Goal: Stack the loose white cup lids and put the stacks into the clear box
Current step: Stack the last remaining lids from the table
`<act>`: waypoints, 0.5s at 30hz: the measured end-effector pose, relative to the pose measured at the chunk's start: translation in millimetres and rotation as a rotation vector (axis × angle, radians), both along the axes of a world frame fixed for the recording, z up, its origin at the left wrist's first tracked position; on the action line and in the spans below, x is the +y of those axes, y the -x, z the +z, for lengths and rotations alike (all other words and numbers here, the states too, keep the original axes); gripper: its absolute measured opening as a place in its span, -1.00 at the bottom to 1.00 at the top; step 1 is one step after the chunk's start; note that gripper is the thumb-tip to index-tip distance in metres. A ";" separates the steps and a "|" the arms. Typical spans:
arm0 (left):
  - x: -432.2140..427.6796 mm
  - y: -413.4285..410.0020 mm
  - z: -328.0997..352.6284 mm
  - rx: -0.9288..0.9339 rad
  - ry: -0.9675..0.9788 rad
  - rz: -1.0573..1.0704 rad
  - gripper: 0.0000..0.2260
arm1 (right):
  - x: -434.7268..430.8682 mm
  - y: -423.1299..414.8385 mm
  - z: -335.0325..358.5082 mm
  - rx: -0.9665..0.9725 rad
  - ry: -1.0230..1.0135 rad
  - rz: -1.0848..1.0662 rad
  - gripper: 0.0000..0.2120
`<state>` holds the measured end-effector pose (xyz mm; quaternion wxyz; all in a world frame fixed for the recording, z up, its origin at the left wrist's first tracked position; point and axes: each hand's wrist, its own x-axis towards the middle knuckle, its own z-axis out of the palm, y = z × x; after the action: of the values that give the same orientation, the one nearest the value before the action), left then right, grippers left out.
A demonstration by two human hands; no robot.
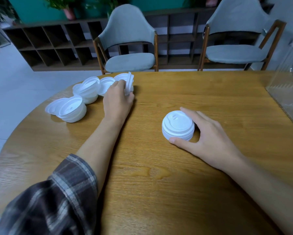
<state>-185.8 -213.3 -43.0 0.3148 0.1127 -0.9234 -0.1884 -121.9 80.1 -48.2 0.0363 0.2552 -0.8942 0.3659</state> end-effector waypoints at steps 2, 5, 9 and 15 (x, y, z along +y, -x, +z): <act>3.2 -8.2 0.5 0.003 0.019 -0.033 -0.84 | 0.0 -1.3 1.5 -0.008 -0.002 0.005 -0.13; 9.8 -22.3 -0.1 0.001 0.044 -0.084 -0.86 | 0.1 -2.5 2.2 -0.009 0.001 0.007 -0.13; 26.5 -40.6 1.7 -0.003 0.071 -0.132 -0.82 | 0.2 -3.1 3.3 -0.010 0.007 0.004 -0.13; 48.7 -69.6 4.1 0.007 0.075 -0.170 -0.83 | -0.5 -3.5 4.6 -0.011 0.013 0.006 -0.11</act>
<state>-116.3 -164.6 -38.8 0.3047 0.0216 -0.9350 -0.1802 -118.4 79.6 -43.5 0.0316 0.2558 -0.8912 0.3733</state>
